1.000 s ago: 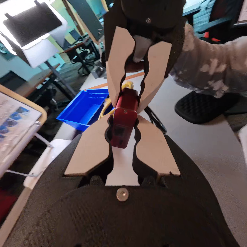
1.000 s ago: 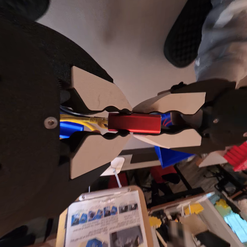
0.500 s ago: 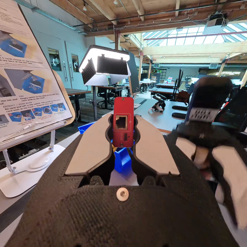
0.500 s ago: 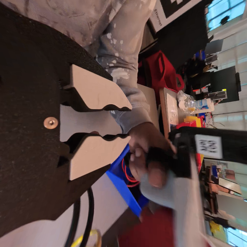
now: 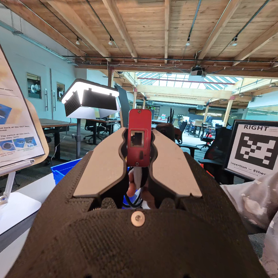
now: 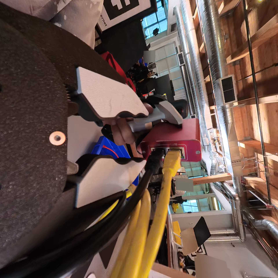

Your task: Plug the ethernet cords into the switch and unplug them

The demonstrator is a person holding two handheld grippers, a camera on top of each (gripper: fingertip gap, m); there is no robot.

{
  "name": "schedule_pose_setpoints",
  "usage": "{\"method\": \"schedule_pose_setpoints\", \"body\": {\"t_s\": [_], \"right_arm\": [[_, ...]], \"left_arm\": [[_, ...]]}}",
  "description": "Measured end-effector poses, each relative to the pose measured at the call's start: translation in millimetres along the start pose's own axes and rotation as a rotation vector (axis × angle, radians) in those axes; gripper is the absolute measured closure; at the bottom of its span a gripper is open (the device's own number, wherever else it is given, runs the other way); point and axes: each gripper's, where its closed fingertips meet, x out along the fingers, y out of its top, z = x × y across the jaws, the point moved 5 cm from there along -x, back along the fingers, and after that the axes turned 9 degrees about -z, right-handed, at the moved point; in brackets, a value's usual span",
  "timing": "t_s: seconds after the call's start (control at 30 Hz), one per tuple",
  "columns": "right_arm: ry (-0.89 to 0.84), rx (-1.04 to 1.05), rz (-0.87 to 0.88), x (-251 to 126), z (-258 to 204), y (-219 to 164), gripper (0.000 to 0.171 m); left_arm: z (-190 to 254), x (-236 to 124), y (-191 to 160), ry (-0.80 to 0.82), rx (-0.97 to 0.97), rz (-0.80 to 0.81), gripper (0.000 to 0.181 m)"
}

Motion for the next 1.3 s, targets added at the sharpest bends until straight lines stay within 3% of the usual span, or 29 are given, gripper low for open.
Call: {"method": "schedule_pose_setpoints", "body": {"t_s": [0.1,0.23,0.5,0.7,0.9,1.07,1.3], "right_arm": [[0.006,0.027,0.055,-10,4,12,0.125],[-0.014,-0.068,-0.002,-14,3,14,0.125],[-0.042,-0.130,-0.029,-22,9,15,0.133],[-0.050,-0.193,-0.041,-21,13,9,0.138],[-0.091,-0.388,-0.028,-23,10,6,0.139],[-0.004,-0.366,-0.016,-22,3,3,0.139],[0.059,-0.279,-0.089,-22,0,5,0.130]], "left_arm": [[3,5,-8,-0.032,-0.016,-0.028,0.153],[6,12,-17,-0.125,-0.086,-0.038,0.153],[0,15,-29,-0.163,-0.197,-0.145,0.153],[-2,10,-29,-0.087,-0.080,-0.225,0.153],[2,-2,-17,-0.107,0.002,-0.188,0.146],[12,-5,-16,-0.087,0.143,-0.228,0.153],[12,-10,-20,-0.112,0.131,-0.348,0.154]]}}
